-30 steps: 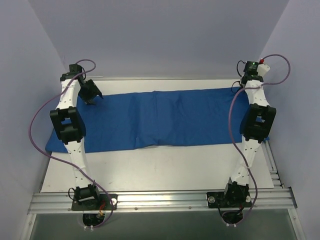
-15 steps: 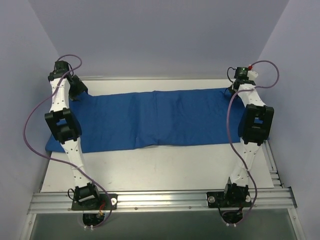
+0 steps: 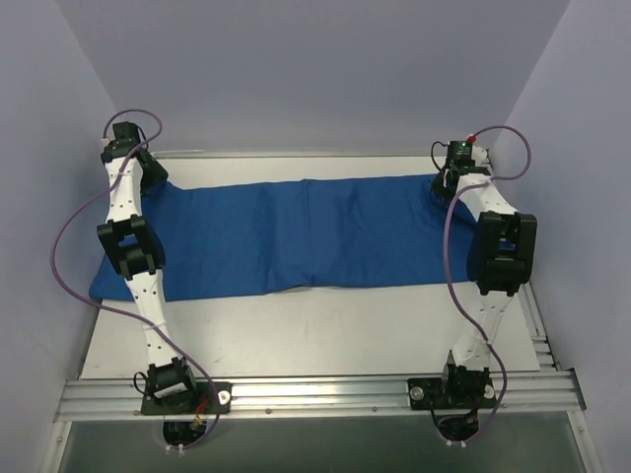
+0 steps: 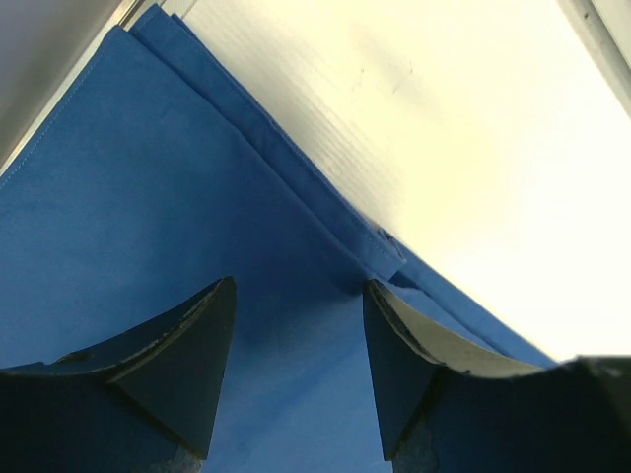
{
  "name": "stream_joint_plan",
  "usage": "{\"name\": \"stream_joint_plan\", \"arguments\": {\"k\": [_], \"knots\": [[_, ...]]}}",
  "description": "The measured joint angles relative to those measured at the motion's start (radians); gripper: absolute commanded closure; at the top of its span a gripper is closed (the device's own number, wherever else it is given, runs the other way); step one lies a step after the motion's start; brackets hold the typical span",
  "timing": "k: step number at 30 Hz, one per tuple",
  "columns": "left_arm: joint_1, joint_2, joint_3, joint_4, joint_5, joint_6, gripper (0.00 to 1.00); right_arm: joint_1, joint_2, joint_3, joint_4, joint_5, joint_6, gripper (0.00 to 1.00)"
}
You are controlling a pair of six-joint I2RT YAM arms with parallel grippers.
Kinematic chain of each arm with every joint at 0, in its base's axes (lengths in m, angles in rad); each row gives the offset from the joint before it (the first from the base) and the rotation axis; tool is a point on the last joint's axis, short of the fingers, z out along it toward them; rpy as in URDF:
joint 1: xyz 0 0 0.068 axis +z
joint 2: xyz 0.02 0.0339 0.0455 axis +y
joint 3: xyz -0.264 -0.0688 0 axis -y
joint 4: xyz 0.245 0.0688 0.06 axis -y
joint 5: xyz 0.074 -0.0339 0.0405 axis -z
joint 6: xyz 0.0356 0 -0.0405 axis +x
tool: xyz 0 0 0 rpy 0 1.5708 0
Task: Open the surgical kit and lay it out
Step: Open the surgical kit at the center of the board.
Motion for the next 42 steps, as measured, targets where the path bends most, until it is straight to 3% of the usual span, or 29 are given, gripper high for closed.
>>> {"name": "stream_joint_plan", "arguments": {"k": [17,26,28,36,42], "knots": [[0.002,0.040,0.022,0.055,0.028,-0.101,0.39,-0.009,-0.015,-0.006,0.021,-0.031,0.000,1.00],[0.001,0.053,0.025,0.066,0.029,-0.111,0.62,-0.014,-0.015,0.000,0.019,-0.037,0.000,1.00],[0.001,0.053,0.025,0.069,0.029,-0.113,0.73,-0.016,-0.015,0.007,0.020,-0.039,0.001,1.00],[0.002,0.053,0.025,0.070,0.029,-0.112,0.96,-0.016,-0.014,0.018,0.019,-0.045,0.004,1.00],[0.002,0.051,0.020,0.070,0.028,-0.112,0.98,-0.016,-0.003,0.041,0.018,-0.067,0.010,1.00]]}}
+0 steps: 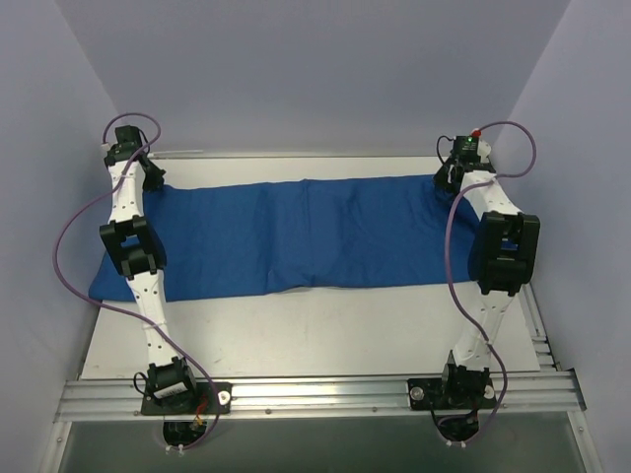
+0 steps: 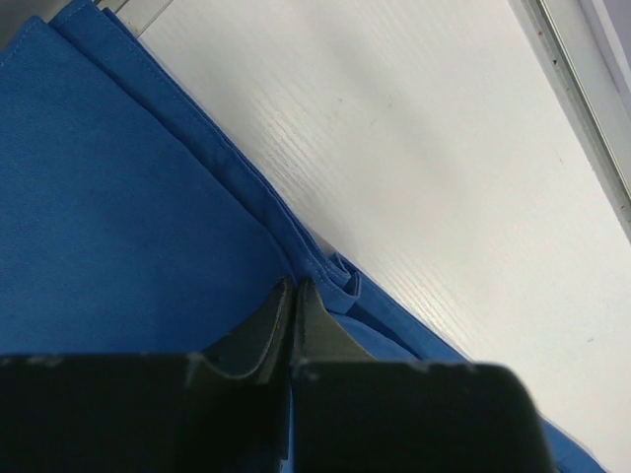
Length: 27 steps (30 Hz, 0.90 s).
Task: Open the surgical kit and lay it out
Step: Open the surgical kit at the center of the board.
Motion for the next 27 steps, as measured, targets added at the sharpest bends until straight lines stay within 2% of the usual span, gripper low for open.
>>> {"name": "stream_joint_plan", "arguments": {"k": [6,12,17,24,27], "knots": [[-0.003,-0.048,-0.047,-0.015,-0.027,0.014,0.98,0.000,0.014,0.040,-0.008,-0.017,0.020,1.00],[-0.027,-0.174,-0.144,-0.058,-0.107,0.083,0.98,-0.012,0.084,0.108,-0.008,-0.034,0.040,1.00],[-0.051,-0.246,-0.152,-0.097,-0.147,0.150,0.98,-0.028,0.117,0.122,-0.009,-0.044,0.044,1.00],[-0.056,-0.254,-0.153,-0.125,-0.143,0.188,0.98,-0.039,0.118,0.132,-0.010,-0.040,0.042,1.00],[-0.067,-0.277,-0.213,-0.117,-0.164,0.192,0.98,-0.037,0.118,0.133,-0.010,-0.040,0.040,1.00]]}}
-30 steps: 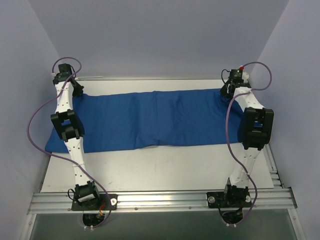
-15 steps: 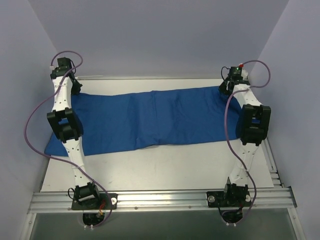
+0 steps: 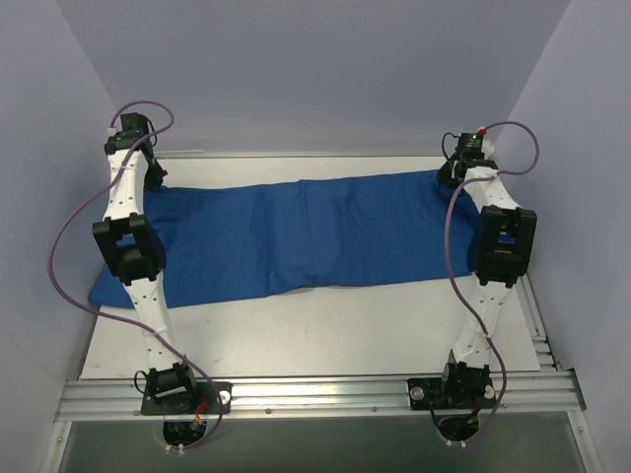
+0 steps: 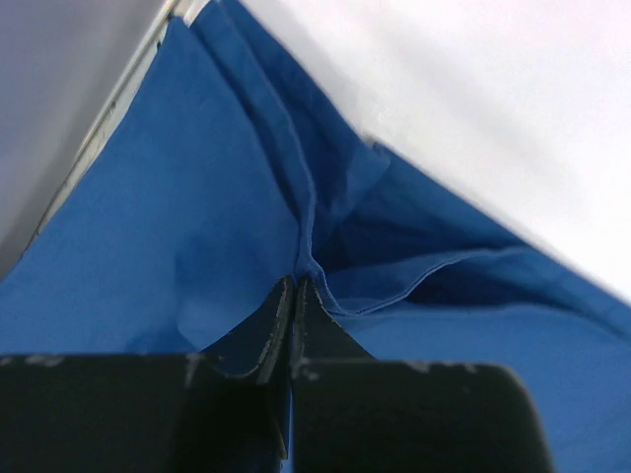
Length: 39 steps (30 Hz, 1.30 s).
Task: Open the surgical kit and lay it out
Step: Open the surgical kit at the center of the board.
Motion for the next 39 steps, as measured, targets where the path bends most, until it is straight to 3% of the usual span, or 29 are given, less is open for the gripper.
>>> {"name": "stream_joint_plan", "arguments": {"k": [6,21,32,39], "knots": [[-0.046,-0.115,-0.240,0.009,-0.012,0.004,0.98,0.006,0.000,0.000,0.000,-0.001,0.001,1.00],[-0.050,-0.202,-0.551,-0.013,-0.012,0.013,0.98,0.053,0.000,-0.011,-0.012,-0.001,-0.005,1.00],[0.035,-0.199,-0.557,-0.023,0.105,-0.047,0.98,0.053,0.000,-0.013,-0.011,-0.016,-0.004,1.00],[0.036,-0.142,-0.357,-0.032,0.110,-0.052,0.68,0.053,0.000,-0.013,-0.012,-0.016,-0.004,1.00]]}}
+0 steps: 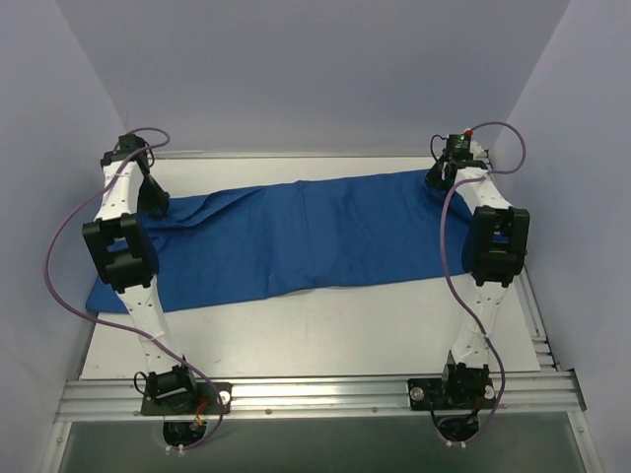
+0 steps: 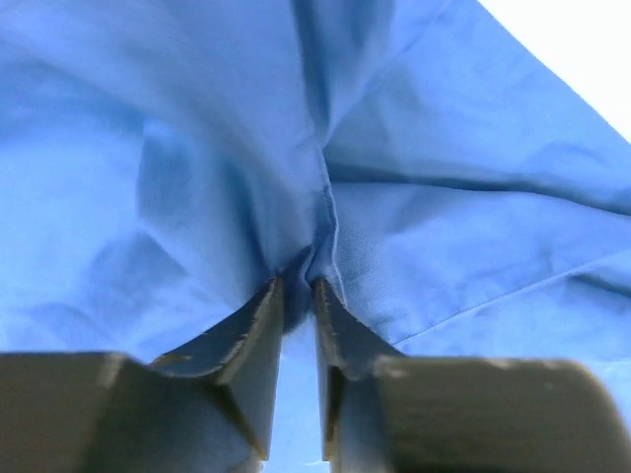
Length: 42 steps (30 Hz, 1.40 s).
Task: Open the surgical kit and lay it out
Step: Open the surgical kit at the center of the board.
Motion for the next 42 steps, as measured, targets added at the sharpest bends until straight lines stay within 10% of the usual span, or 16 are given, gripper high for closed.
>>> {"name": "stream_joint_plan", "arguments": {"k": [15,26,32,42], "knots": [[0.000,-0.006,-0.116,0.029,0.009,-0.007,0.43,0.000,0.000,0.014,-0.002,-0.004,-0.002,1.00],[0.005,-0.115,-0.245,0.055,-0.022,-0.009,0.51,0.000,0.000,0.014,-0.002,-0.011,-0.002,1.00],[0.028,-0.123,-0.262,0.056,-0.020,-0.012,0.74,0.000,0.000,0.014,-0.002,-0.011,-0.002,1.00],[0.037,-0.100,-0.232,0.062,-0.012,-0.008,0.59,0.000,0.000,0.014,-0.002,-0.011,-0.002,1.00]]}}
